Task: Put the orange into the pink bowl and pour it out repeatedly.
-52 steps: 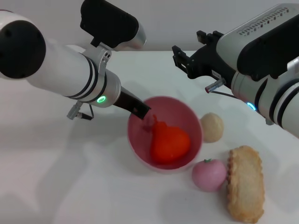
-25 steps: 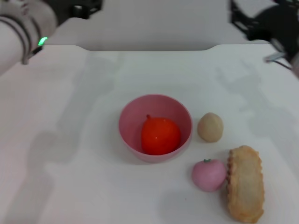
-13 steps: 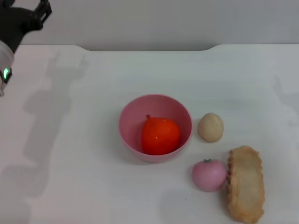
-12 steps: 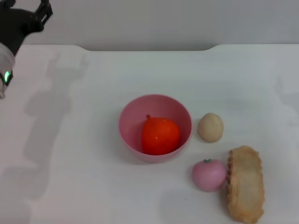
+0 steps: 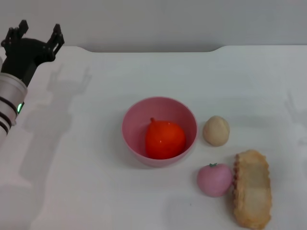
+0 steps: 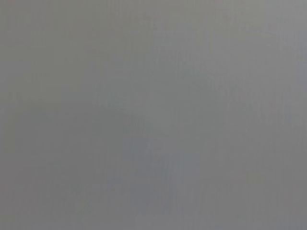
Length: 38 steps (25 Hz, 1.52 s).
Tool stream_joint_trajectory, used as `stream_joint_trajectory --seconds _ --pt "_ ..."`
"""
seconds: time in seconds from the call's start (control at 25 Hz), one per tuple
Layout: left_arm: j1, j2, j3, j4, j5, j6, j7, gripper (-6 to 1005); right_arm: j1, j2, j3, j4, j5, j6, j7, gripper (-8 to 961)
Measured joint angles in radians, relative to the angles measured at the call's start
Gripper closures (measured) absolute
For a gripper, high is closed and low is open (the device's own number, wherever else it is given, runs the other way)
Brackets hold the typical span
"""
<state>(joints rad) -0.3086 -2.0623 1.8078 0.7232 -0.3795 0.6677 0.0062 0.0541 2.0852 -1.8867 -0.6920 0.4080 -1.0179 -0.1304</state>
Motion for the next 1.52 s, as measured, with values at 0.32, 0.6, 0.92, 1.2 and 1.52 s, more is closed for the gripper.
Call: stream_joint_trajectory --seconds 0.32,0.6,0.92,1.2,1.52 --pt "-0.008 -0.001 0.001 -0.103 -0.002 0.157 -0.102 193 -0.025 0.000 -0.005 -0.011 0.018 -0.008 0.067 165" --pt "-0.013 0.001 0.002 -0.111 0.005 0.147 -0.094 194 -0.015 -0.003 -0.006 -0.002 0.020 -0.009 0.089 165" --pt "-0.018 -0.002 0.006 -0.117 0.006 0.121 -0.094 195 -0.002 -0.006 0.005 0.029 0.020 -0.010 0.089 164" --pt "-0.032 -0.004 0.049 -0.134 0.001 0.113 -0.095 198 -0.007 -0.007 0.017 0.035 0.028 -0.001 0.138 164" --pt "-0.030 -0.002 0.062 -0.127 0.001 0.114 -0.103 199 -0.010 -0.007 0.016 0.039 0.028 -0.008 0.152 165"
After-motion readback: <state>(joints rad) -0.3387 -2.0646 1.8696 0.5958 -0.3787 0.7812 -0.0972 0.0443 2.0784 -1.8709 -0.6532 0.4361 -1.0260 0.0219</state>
